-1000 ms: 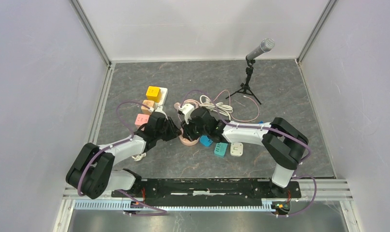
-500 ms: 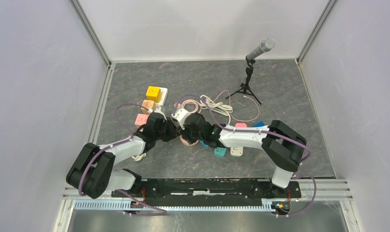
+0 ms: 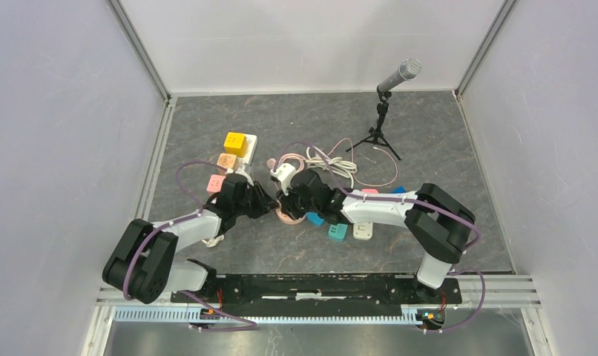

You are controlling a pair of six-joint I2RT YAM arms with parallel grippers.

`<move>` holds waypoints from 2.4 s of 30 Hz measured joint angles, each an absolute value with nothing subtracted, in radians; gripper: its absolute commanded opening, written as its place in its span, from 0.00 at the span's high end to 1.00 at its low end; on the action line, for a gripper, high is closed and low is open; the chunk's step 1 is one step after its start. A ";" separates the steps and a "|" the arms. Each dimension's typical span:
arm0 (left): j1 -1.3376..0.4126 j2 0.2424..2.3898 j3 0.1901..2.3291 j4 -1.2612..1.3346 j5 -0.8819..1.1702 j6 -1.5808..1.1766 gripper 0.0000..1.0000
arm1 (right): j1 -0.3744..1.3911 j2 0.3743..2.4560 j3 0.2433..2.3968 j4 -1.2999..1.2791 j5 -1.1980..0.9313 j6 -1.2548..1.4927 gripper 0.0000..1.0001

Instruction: Pull the plug off the socket

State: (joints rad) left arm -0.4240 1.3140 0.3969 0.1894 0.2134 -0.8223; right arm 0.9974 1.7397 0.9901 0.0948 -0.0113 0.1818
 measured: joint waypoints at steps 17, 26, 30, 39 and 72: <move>-0.405 1.332 0.399 0.194 0.271 -0.822 0.70 | 0.976 1.731 0.982 0.092 -0.078 0.114 1.00; -0.401 1.349 0.415 0.181 0.291 -0.822 0.70 | 0.962 1.720 0.978 0.086 -0.073 0.072 1.00; -0.401 1.354 0.424 0.181 0.294 -0.822 0.70 | 0.896 1.723 0.974 0.091 -0.193 0.141 1.00; -0.400 1.362 0.440 0.150 0.293 -0.822 0.70 | 0.970 1.727 0.992 0.068 -0.070 0.061 1.00; -0.392 1.399 0.459 0.159 0.339 -0.822 0.74 | 0.956 1.718 0.981 0.116 -0.081 0.125 1.00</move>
State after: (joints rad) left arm -0.3920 1.3994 0.4587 0.1593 0.3389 -0.8219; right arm 0.9558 1.7176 0.9813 0.1162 -0.0814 0.1246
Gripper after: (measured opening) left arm 0.263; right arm 0.357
